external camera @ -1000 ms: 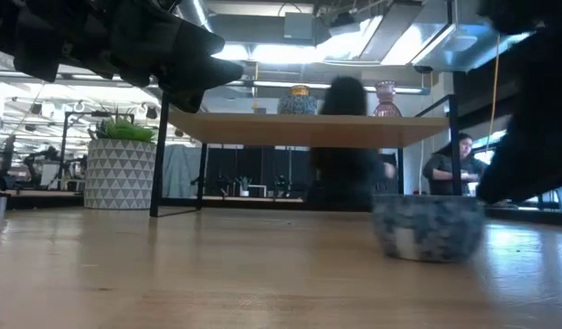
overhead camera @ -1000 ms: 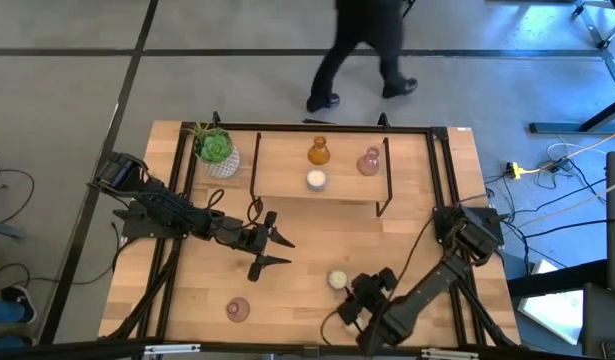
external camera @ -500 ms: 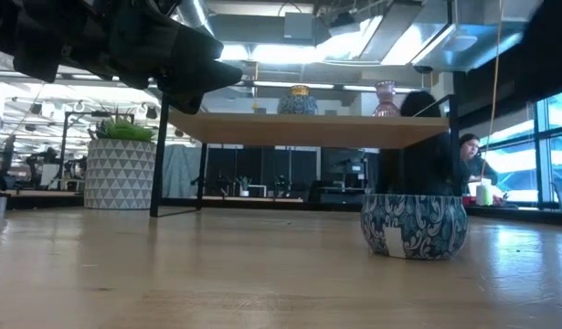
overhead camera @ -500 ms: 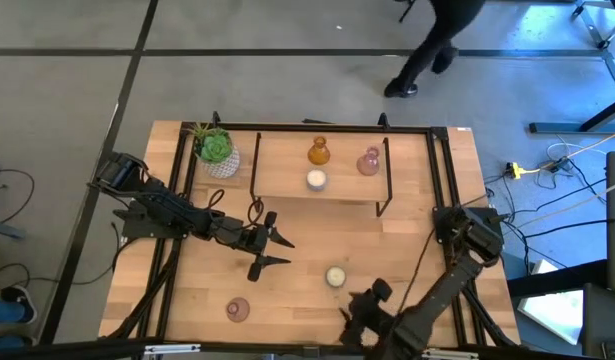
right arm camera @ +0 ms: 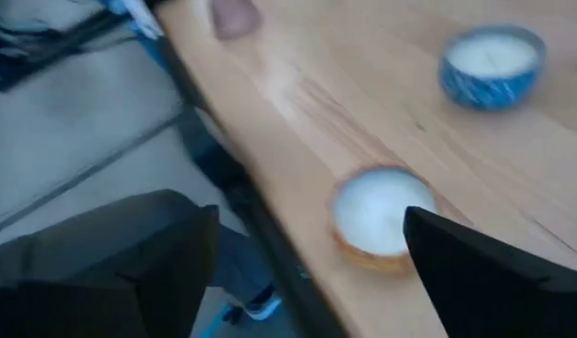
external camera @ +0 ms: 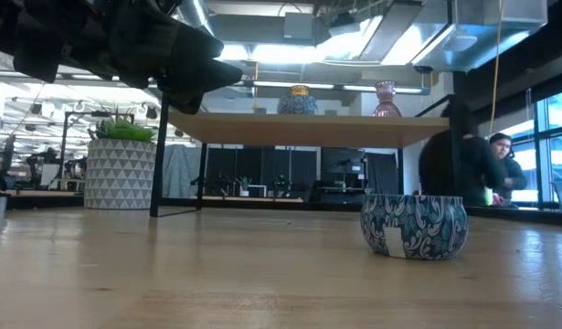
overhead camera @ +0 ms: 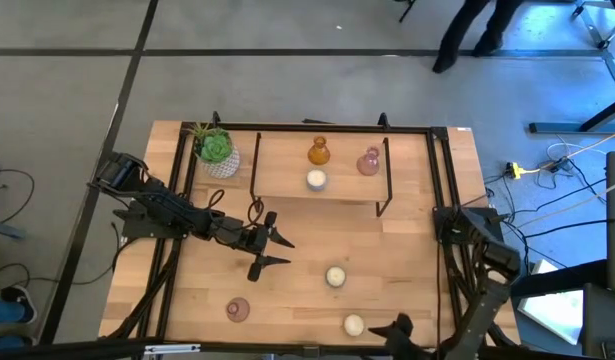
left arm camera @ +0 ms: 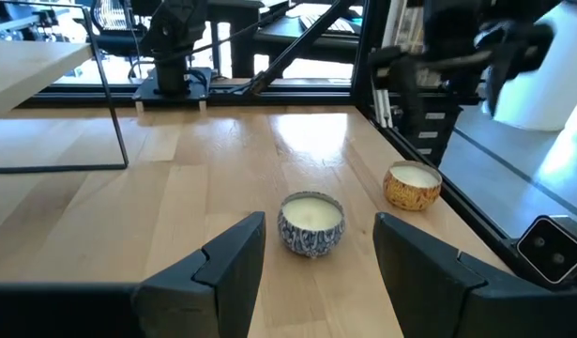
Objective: Pick & Place candle stick holders
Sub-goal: Put the yellow scented candle on the shelf aligned with the light blue scented candle
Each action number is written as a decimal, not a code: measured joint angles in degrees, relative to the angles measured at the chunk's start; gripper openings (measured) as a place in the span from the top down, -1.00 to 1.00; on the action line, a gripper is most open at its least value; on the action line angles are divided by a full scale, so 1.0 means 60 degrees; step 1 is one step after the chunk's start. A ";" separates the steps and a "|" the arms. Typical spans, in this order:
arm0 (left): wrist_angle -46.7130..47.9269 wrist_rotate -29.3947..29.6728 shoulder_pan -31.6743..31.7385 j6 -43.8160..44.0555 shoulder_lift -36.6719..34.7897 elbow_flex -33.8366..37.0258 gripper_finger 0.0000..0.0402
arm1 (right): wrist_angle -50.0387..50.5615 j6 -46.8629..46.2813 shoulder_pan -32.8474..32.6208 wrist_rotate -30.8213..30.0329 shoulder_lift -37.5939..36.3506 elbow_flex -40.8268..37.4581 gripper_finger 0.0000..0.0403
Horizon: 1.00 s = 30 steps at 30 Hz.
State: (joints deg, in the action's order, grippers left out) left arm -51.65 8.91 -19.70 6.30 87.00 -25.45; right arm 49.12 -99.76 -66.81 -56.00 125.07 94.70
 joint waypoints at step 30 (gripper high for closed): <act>0.0185 0.0076 0.0000 0.0172 0.0000 0.0000 0.02 | -0.0048 0.1258 0.1762 0.2304 0.1177 -0.0004 -0.79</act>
State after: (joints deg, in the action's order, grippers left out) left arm -50.54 9.37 -19.70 7.33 87.00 -25.45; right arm 48.83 -92.21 -56.24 -42.18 132.14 94.67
